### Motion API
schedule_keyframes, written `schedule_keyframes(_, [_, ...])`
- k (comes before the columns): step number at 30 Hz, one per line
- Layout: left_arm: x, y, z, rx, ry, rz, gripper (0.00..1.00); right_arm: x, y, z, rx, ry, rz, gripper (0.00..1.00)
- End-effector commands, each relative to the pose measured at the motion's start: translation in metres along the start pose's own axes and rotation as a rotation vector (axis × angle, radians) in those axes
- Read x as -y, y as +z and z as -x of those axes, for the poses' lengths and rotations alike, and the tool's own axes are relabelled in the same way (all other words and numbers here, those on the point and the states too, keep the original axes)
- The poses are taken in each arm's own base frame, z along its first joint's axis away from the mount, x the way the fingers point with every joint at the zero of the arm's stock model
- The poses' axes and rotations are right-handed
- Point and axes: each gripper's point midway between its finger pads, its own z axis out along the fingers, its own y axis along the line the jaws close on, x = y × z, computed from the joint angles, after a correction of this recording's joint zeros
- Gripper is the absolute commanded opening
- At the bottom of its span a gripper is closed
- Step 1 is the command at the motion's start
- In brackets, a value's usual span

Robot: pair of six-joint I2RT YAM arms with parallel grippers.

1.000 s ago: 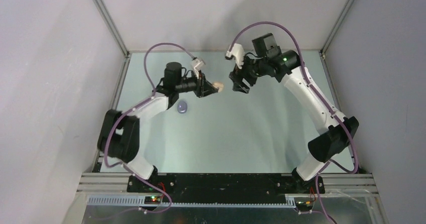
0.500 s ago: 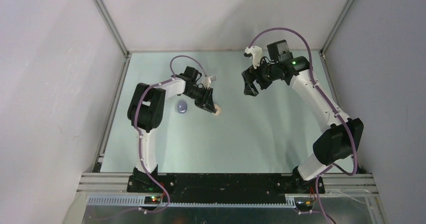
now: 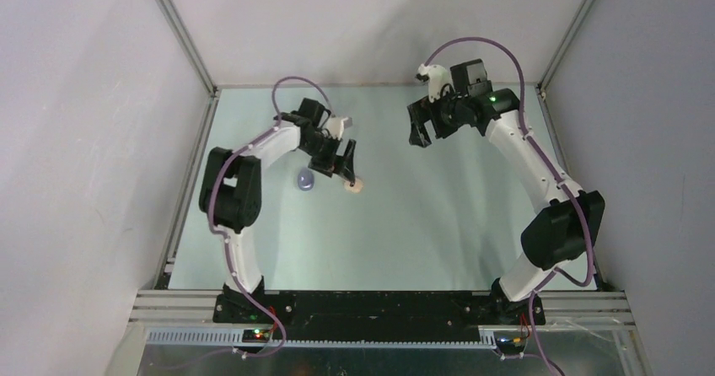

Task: Insert the wireless bluetooth earbuds into the charging case
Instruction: Reset both arms

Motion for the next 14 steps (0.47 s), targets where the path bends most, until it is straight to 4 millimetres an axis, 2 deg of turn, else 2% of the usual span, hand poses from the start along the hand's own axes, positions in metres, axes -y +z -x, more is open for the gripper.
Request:
schedule_keyframes(1, [0.004,-0.087,0.052,0.258,0.115,0.143,1.00,0.034,-0.035,0.065,0.233,0.101,-0.223,0.93])
schedule_keyframes(2, [0.009,-0.113,0.066,0.352,0.153,0.177,1.00,0.040,-0.038,0.074,0.268,0.113,-0.256,0.93])
schedule_keyframes(3, [0.011,-0.126,0.073,0.402,0.171,0.199,1.00,0.050,-0.046,0.084,0.302,0.141,-0.317,0.94])
schedule_keyframes(4, [0.014,-0.153,0.086,0.513,0.201,0.253,1.00,0.056,-0.046,0.091,0.321,0.153,-0.346,0.94])
schedule_keyframes(5, [0.015,-0.167,0.093,0.571,0.212,0.284,1.00,0.063,-0.054,0.102,0.358,0.162,-0.389,0.94])
schedule_keyframes(6, [0.018,-0.197,0.104,0.703,0.229,0.348,1.00,0.070,-0.052,0.105,0.362,0.178,-0.414,0.94])
schedule_keyframes(7, [0.030,-0.227,0.107,0.809,0.257,0.384,1.00,0.075,-0.059,0.115,0.397,0.188,-0.448,0.94])
schedule_keyframes(8, [0.021,-0.239,0.114,0.898,0.259,0.452,1.00,0.078,-0.056,0.117,0.402,0.194,-0.457,0.94])
schedule_keyframes(9, [0.032,-0.265,0.113,0.991,0.281,0.481,1.00,0.080,-0.059,0.124,0.429,0.193,-0.467,0.93])
schedule_keyframes(10, [0.024,-0.270,0.114,1.044,0.270,0.530,1.00,0.081,-0.056,0.125,0.428,0.186,-0.463,0.91])
schedule_keyframes(11, [0.025,-0.278,0.113,1.079,0.272,0.550,1.00,0.080,-0.055,0.128,0.436,0.179,-0.456,0.91])
schedule_keyframes(14, [0.010,-0.273,0.109,1.073,0.249,0.608,1.00,0.080,-0.043,0.125,0.420,0.176,-0.445,0.94])
